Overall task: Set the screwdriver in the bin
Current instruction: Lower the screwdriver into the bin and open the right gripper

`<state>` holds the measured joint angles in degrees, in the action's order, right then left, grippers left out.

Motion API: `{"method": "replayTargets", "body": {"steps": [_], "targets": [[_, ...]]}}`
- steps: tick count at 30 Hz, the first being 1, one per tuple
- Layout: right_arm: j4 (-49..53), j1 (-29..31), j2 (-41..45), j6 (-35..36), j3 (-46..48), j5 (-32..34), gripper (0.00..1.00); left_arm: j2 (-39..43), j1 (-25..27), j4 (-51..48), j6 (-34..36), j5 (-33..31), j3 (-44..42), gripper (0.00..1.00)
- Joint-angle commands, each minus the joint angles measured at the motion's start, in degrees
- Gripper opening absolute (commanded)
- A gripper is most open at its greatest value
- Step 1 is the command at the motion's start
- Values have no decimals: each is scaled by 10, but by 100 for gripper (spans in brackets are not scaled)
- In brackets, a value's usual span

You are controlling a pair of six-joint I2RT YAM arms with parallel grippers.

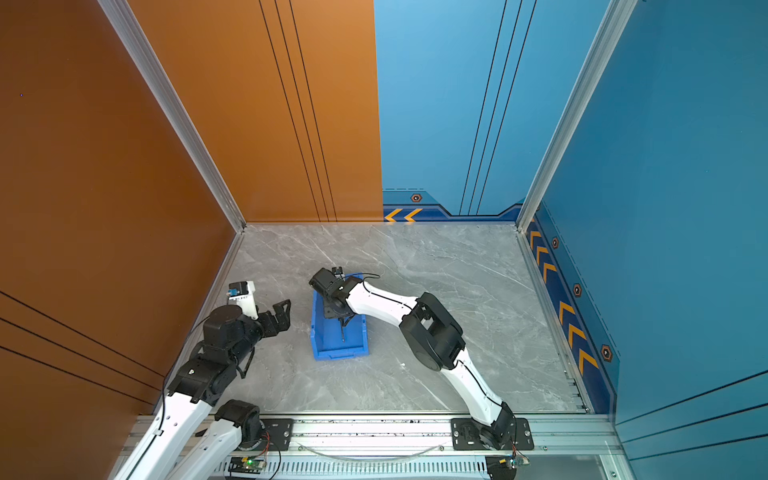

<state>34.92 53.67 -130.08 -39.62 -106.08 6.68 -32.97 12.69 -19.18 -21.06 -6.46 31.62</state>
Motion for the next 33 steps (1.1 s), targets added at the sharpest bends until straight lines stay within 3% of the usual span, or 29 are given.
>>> {"method": "replayTargets", "body": {"steps": [1,12,16,25,33], "targets": [[5,1,2,11,11,10,20,5,-6,-13,1,-15,-5,98],[5,-3,2,12,12,13,21,11,-6,-21,2,-17,-3,98],[5,-2,1,12,9,15,27,12,-6,-22,1,-19,-5,98],[5,-1,1,12,8,19,29,10,-7,-19,3,-18,-3,98],[5,2,23,38,5,50,46,9,-7,-20,4,-19,-2,98]]}}
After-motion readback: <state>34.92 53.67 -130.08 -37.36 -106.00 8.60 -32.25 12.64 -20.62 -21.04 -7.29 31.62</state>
